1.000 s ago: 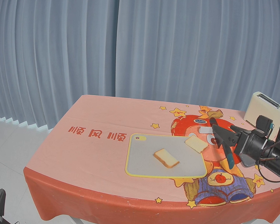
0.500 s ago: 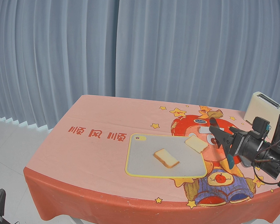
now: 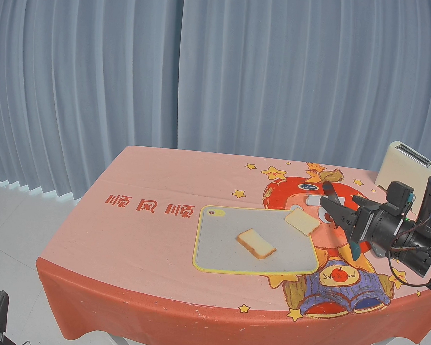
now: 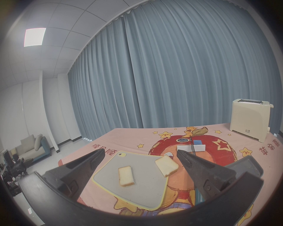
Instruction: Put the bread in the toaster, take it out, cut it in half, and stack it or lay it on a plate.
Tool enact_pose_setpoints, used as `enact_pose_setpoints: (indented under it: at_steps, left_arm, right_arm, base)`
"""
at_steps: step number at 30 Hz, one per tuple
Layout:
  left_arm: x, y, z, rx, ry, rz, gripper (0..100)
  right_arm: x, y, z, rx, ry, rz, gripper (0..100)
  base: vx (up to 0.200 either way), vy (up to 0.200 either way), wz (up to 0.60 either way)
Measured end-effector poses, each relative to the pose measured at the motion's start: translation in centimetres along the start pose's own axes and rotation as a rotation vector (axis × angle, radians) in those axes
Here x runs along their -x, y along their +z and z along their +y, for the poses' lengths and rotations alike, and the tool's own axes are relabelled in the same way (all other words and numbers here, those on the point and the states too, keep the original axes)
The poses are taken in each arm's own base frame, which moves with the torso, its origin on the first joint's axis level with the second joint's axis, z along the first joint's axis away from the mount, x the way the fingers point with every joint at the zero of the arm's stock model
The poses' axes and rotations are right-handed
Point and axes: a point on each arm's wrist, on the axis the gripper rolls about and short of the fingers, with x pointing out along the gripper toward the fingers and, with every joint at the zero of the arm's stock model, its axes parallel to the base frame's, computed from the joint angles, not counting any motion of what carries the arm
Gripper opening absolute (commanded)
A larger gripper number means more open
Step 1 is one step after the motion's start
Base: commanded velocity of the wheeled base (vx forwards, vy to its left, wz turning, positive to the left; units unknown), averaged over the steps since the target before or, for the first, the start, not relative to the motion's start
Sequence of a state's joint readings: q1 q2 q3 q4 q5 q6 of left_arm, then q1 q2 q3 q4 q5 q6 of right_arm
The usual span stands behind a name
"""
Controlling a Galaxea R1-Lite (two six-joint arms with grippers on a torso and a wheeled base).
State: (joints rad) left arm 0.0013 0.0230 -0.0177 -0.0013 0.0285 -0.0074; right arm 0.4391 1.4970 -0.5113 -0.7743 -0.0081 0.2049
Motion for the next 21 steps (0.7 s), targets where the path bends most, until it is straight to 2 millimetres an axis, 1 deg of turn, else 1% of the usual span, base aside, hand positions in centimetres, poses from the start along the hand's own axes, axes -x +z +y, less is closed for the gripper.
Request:
enact_pose_setpoints:
  at_steps: [7, 21]
  left_arm:
    - [0.00, 0.00, 0.00, 0.000, 0.000, 0.000, 0]
    - [0.00, 0.00, 0.00, 0.000, 0.000, 0.000, 0]
  right_arm:
    - [0.00, -0.02, -0.10, 0.010, -0.042, -0.006, 100]
    - [-0.06, -0.37, -0.17, 0.032, -0.053, 0.008, 100]
  base:
    - [0.000, 0.000, 0.00]
    - [0.000, 0.000, 0.00]
